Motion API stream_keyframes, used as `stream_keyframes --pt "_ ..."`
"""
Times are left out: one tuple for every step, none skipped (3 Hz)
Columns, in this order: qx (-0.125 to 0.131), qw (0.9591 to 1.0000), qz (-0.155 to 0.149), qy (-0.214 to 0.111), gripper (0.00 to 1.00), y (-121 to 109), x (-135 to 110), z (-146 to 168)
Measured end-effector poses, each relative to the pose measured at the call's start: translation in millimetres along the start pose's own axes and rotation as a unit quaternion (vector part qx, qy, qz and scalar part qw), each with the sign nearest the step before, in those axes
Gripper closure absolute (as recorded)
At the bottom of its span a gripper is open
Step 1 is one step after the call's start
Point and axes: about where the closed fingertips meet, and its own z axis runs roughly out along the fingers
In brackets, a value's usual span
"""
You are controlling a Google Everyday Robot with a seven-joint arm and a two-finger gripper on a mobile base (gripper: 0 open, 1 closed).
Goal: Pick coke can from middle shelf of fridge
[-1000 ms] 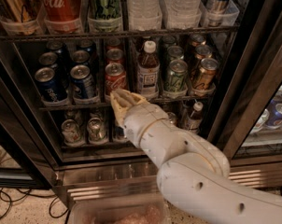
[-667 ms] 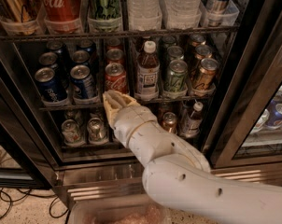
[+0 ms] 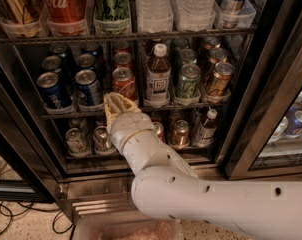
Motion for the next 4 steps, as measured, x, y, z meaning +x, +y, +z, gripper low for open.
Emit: stream_keyframes --pt "0.000 1.0000 0.000 0.000 1.00 0 0 0" --pt "-0.006 0.9997 -0.025 -0.001 1.00 -1 -1 1" --pt "-0.022 0.9971 -0.072 0.003 1.00 -1 -9 4" --pt "-0.041 0.9926 -0.113 0.016 1.00 5 -15 7"
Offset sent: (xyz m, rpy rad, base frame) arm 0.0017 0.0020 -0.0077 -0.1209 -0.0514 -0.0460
